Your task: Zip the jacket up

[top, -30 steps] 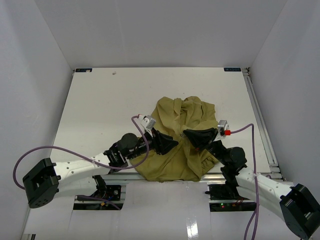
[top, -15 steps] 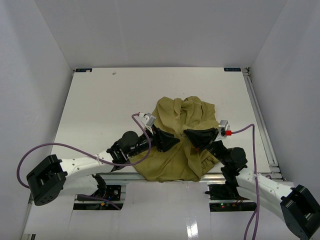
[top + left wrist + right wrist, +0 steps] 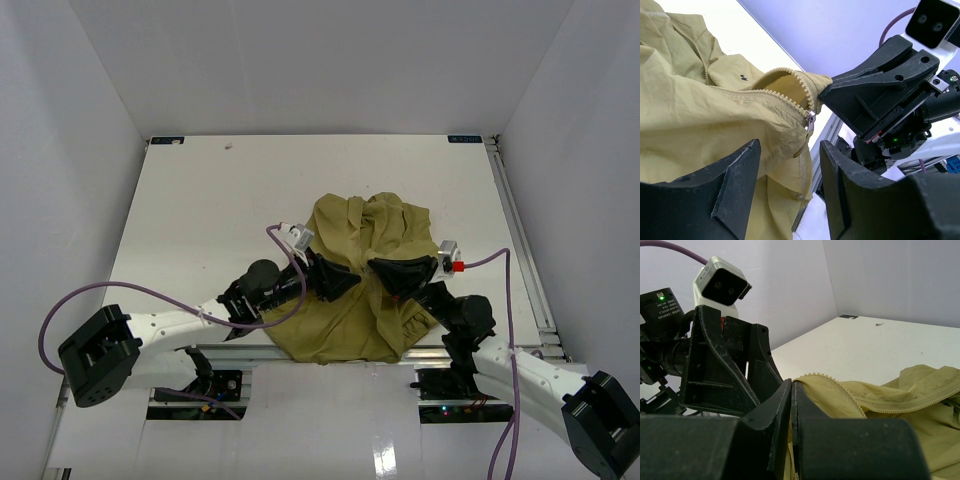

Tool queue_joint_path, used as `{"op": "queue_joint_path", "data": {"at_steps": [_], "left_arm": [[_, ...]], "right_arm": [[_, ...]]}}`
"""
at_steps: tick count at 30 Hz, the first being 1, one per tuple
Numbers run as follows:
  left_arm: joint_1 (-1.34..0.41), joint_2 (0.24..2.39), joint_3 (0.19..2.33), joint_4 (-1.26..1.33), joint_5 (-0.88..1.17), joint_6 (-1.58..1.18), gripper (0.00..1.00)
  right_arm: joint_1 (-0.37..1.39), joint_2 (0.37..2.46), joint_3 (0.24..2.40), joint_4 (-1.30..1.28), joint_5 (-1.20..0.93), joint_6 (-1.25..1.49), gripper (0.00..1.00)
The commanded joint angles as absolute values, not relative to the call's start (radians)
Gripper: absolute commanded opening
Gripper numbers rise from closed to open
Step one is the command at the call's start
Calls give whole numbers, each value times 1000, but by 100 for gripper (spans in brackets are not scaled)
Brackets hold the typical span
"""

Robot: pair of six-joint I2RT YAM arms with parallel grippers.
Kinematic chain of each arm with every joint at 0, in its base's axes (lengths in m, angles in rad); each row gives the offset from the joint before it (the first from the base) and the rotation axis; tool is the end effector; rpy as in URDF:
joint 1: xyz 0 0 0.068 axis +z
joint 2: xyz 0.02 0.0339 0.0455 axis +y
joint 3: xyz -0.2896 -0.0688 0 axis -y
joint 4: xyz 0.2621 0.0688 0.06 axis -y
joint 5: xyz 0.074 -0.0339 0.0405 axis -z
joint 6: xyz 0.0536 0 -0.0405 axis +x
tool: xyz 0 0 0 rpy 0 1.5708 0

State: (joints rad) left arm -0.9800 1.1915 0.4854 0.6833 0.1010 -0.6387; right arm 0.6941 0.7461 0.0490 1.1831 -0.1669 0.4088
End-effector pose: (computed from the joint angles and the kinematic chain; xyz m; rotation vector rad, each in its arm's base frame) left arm 0.1506 -0.2342 0.2552 0.3849 1.7212 -1.3077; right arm 0.1165 0.1085 0.2471 -0.3198 1.1097 1.0759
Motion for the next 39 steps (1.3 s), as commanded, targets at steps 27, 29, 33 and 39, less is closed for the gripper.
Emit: {"op": "queue_joint_path", "data": {"at_steps": [27, 29, 33, 39], "left_arm": [[-962, 1272, 534, 803, 199, -628, 51], [-961, 1274, 534, 808, 202, -626, 48], [-960, 1277, 532, 818, 210, -625, 34], [-956, 1272, 533, 801, 215, -612, 7]], "right_arm": [[696, 745, -117, 1244, -176, 408, 8], [695, 746, -117, 1244, -178, 410, 8], [695, 745, -117, 1246, -181, 410, 8], [695, 738, -121, 1242, -178, 410, 8]]}}
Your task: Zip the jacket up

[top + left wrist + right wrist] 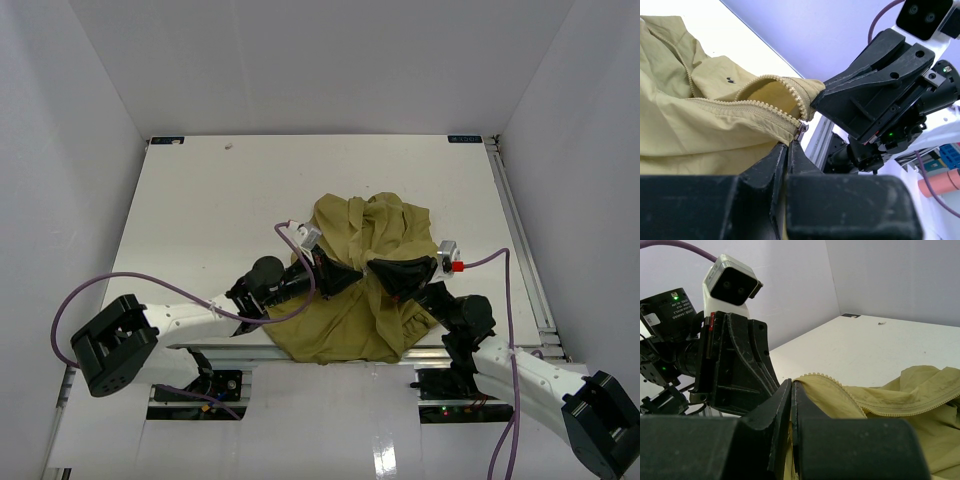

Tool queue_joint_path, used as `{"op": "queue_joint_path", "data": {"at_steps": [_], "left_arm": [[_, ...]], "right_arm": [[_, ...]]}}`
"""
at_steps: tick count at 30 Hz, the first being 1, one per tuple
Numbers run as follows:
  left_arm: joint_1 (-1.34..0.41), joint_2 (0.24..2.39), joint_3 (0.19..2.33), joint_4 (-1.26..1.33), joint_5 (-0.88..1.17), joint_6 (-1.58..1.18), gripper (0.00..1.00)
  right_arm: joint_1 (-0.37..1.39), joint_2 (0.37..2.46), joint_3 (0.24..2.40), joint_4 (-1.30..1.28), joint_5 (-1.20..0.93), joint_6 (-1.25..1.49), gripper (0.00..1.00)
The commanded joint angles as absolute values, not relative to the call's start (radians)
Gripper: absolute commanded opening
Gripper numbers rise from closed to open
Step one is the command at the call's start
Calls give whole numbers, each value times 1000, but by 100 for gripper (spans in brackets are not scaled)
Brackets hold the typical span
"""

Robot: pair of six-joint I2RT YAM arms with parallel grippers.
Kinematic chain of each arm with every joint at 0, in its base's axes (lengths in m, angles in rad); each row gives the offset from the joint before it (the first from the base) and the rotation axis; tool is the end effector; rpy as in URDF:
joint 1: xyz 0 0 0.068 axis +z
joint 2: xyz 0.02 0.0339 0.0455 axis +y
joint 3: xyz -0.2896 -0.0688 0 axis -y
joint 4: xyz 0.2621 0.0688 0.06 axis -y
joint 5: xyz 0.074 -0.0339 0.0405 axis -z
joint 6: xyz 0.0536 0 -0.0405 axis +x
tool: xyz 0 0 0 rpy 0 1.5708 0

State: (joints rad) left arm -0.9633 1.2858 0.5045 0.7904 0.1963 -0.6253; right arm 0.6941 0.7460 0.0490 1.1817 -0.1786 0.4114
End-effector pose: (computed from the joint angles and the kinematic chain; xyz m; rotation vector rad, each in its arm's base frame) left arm 0.1589 -0.2469 0.2506 0.4618 1.6813 -1.3687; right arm 0.1161 0.1090 0.2469 -0.3297 1.1104 1.0840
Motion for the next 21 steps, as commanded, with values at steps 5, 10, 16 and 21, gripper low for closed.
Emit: {"op": "queue_joint_path", "data": {"at_steps": [5, 10, 16, 21], "left_arm": [[-951, 1257, 522, 777, 220, -583, 0], [-948, 1254, 538, 706, 227, -525, 0], [-945, 1233, 542, 634, 224, -453, 0], [-945, 1231, 561, 580, 237, -389, 0]], "right_arm": [[695, 725, -111, 1214, -172, 409, 8], [695, 716, -88, 1174, -175, 403, 8], [695, 703, -63, 1139, -167, 396, 8], [695, 729, -27, 1109, -164, 389, 8]]}}
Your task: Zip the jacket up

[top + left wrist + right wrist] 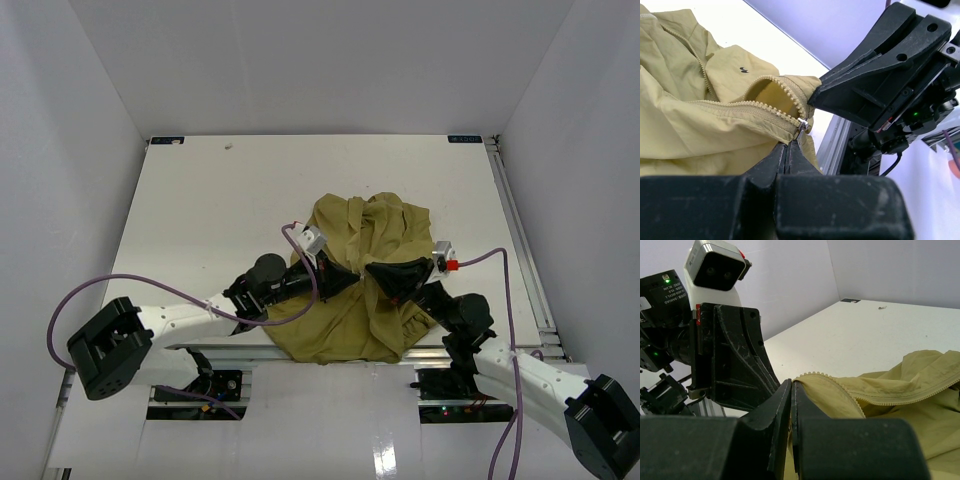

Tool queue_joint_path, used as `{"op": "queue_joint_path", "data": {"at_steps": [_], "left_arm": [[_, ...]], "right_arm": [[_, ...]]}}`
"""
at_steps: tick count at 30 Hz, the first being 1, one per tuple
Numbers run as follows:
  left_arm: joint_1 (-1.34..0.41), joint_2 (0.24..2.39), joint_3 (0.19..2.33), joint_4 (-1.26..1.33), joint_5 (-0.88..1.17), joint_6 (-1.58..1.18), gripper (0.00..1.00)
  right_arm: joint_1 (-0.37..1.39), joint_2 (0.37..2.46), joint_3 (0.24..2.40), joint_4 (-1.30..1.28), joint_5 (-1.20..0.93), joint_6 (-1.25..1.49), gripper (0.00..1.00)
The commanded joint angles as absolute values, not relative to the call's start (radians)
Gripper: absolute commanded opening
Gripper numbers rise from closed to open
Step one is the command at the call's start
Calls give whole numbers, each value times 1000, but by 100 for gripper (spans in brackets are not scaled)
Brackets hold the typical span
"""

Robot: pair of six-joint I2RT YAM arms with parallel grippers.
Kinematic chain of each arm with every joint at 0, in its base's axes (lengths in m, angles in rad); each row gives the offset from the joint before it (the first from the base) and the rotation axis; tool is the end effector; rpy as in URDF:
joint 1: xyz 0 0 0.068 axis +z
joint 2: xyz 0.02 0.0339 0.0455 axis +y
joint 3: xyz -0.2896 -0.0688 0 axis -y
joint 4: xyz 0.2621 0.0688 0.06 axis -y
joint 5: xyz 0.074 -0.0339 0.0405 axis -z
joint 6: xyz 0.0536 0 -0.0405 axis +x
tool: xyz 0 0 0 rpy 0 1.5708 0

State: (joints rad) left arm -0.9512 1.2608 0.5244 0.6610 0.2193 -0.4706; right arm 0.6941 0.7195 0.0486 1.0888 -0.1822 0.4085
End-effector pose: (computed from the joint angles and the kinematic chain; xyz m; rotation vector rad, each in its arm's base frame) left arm 0.1601 -0.2446 0.2482 0.6049 1.6991 -1.2353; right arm 0.1172 0.1102 0.2398 -0.3422 1.1794 1.0744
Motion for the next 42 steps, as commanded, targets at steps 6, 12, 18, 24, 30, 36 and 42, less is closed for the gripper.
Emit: {"op": "queue_joint_path", "data": {"at_steps": [6, 12, 18, 24, 30, 36, 42], "left_arm": [[-945, 1249, 578, 529, 242, -345, 0], [-945, 1275, 594, 518, 279, -330, 0], [-945, 1293, 603, 511, 317, -321, 0], [-945, 1313, 614, 500, 341, -303, 0], [-945, 1319, 615, 494, 358, -289, 0], [-945, 1340, 629, 477, 362, -282, 0], [-945, 1355, 629, 480, 345, -291, 0]], "right_arm": [[693, 759, 34, 1107, -167, 379, 8], [695, 775, 72, 1089, -175, 370, 8], [693, 773, 84, 1082, -173, 367, 8], [694, 788, 98, 1081, -177, 367, 8], [694, 796, 104, 1081, -178, 367, 8], [693, 798, 117, 1076, -183, 365, 8], [695, 804, 130, 1054, -204, 367, 8]]}}
